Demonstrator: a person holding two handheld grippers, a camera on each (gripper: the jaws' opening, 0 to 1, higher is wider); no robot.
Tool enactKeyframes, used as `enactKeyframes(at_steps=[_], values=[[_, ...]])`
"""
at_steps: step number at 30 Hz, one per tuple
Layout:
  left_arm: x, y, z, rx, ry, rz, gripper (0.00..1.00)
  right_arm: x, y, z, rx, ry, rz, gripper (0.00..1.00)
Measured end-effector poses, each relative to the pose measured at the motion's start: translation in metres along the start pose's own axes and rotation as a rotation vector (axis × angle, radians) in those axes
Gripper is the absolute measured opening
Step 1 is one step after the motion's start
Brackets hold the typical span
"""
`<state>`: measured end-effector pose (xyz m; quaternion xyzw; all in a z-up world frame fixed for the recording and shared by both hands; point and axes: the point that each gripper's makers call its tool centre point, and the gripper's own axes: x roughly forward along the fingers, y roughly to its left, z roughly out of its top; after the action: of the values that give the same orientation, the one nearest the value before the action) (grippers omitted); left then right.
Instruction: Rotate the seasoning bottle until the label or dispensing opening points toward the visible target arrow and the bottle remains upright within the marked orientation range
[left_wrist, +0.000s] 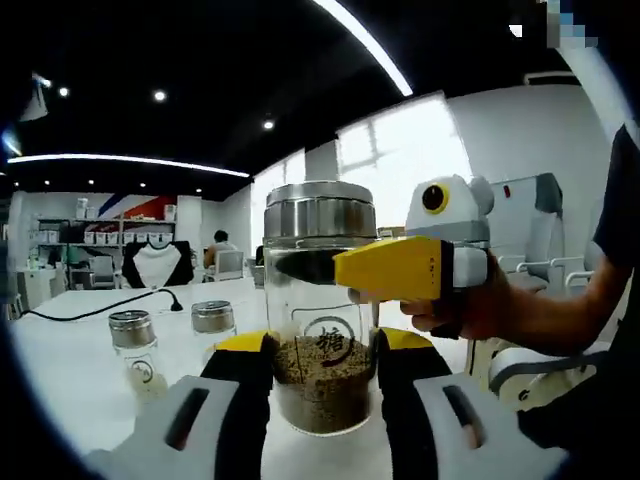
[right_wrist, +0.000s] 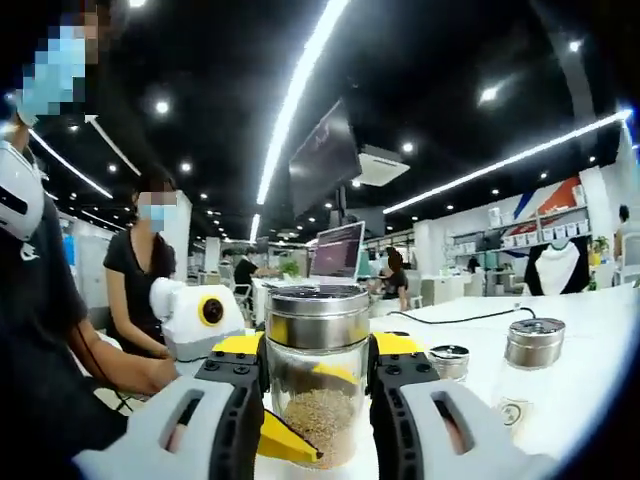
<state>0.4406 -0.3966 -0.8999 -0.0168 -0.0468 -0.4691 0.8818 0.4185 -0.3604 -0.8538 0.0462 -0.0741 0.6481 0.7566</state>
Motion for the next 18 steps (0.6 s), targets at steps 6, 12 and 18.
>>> enactKeyframes(at_steps=[6,12,18], values=[[0.0,-0.022,0.003,-0.02,-0.003,-0.146,0.46,-0.009,0.017,0.01,0.019,-0.037,0.101,0.37],[-0.008,-0.029,0.004,0.003,0.033,-0.219,0.45,-0.013,0.022,0.012,0.068,-0.059,0.15,0.37],[-0.004,-0.006,-0.009,0.069,0.095,-0.044,0.44,-0.007,0.004,-0.001,0.026,-0.003,0.036,0.37]])
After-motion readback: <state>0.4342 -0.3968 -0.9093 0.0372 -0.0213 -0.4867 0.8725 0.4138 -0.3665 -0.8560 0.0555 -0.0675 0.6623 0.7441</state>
